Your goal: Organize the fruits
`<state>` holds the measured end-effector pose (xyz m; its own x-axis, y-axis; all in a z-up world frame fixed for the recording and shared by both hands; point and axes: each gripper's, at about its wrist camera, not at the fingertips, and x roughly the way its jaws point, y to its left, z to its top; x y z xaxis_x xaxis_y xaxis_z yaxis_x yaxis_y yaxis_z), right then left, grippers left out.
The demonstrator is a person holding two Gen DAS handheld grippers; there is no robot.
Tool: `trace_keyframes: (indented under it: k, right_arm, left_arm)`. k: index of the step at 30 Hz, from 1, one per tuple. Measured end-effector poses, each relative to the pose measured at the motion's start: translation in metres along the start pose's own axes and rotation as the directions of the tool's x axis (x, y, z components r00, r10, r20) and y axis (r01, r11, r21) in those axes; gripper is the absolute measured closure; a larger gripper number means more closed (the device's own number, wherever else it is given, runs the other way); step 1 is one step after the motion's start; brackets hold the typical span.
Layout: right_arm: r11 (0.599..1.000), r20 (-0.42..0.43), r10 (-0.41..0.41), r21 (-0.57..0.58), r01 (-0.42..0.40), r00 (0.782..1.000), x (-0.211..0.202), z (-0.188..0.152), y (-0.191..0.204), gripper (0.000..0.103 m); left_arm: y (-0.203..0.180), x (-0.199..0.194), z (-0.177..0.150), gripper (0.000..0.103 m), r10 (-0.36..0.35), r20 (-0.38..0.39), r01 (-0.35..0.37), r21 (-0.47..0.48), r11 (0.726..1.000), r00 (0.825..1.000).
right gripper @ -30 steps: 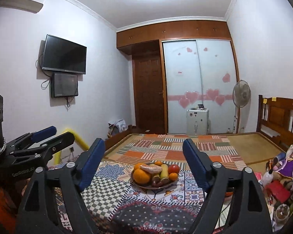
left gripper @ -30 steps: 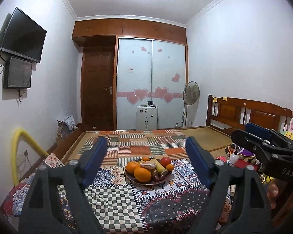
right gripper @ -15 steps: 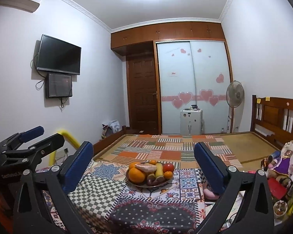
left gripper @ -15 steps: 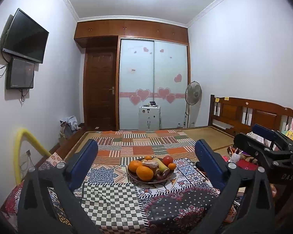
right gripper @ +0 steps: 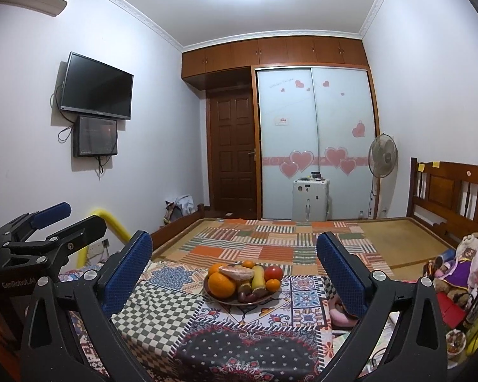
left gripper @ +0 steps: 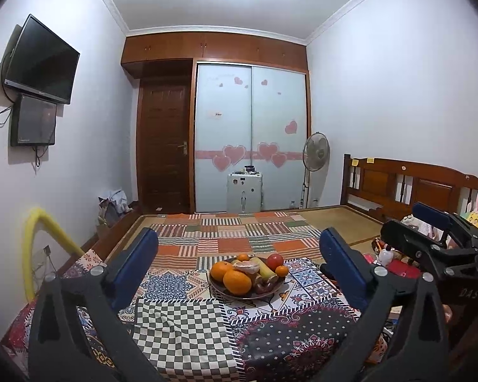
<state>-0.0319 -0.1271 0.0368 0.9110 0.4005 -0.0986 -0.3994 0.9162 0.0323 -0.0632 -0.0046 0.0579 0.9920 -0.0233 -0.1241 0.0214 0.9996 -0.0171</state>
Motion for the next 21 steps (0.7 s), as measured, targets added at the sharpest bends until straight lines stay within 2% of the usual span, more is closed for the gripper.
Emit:
trace_keyframes:
  k: [21]
  right_arm:
    - [1.000,0.011,-0.010,0.001,0.010,1.000,-0.0045,0.0000,0.0002,0.000]
  left_arm:
    - [-0.0011,-0.0016,-0.0008,0.000,-0.009,0.000,0.009,-0.003,1.000,1.000]
